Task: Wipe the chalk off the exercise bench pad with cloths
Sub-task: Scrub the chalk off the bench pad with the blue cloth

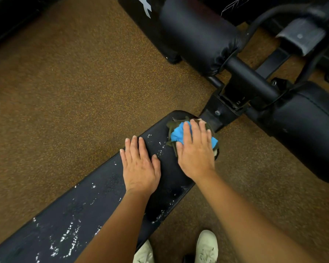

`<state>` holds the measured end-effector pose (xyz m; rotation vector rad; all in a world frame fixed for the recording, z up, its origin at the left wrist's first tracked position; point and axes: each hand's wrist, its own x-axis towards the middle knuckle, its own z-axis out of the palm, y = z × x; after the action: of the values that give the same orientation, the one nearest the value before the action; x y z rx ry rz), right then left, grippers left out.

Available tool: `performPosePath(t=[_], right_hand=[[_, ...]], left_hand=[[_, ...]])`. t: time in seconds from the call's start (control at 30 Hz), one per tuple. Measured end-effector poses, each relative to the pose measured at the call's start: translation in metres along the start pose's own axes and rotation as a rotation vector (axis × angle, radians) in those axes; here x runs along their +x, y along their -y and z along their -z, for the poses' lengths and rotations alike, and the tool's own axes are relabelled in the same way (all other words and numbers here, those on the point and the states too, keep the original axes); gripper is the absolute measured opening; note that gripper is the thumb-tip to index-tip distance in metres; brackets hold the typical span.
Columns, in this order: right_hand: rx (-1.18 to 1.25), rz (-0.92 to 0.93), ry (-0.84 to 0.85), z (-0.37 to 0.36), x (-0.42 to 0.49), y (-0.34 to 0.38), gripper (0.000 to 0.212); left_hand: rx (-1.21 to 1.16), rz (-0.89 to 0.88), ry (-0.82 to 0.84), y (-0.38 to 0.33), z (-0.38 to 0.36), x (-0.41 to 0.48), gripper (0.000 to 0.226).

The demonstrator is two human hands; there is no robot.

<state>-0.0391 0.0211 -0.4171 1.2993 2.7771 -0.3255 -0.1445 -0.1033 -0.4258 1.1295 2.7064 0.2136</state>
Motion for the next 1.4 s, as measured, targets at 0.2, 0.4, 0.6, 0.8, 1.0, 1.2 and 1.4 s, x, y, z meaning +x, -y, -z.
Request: performPosePath(t=[0.2, 0.4, 0.6, 0.8, 1.0, 1.2, 1.4], right_hand=[[0.064, -0.249, -0.006, 0.002, 0.043, 0.016, 0.066], [-0.019, 0.034, -0.011, 0.002, 0.019, -0.001, 0.064], [0.028, -0.099, 0.013, 0.001, 0.053, 0.026, 0.066], [-0.03, 0.231, 0.033, -0.001, 0.032, -0.004, 0.062], [0.008, 0.017, 0.053, -0.001, 0.054, 0.033, 0.063], [-0.019, 0.23, 0.043, 0.002, 0.048, -0.002, 0.061], [-0.001, 0.12, 0.082, 0.004, 0.08, 0.032, 0.057]], left_hand=[[0.034, -0.024, -0.002, 0.0, 0.0, 0.001, 0.067], [0.039, -0.01, -0.004, 0.0, -0.001, 0.001, 0.068], [0.034, -0.001, -0.001, -0.001, -0.001, 0.001, 0.069], [0.019, -0.001, -0.001, 0.001, 0.0, 0.001, 0.069], [0.04, 0.003, 0.007, 0.0, 0.0, 0.001, 0.069], [0.035, 0.003, -0.006, 0.0, 0.0, 0.001, 0.068], [0.055, 0.005, 0.001, -0.001, -0.001, 0.0, 0.068]])
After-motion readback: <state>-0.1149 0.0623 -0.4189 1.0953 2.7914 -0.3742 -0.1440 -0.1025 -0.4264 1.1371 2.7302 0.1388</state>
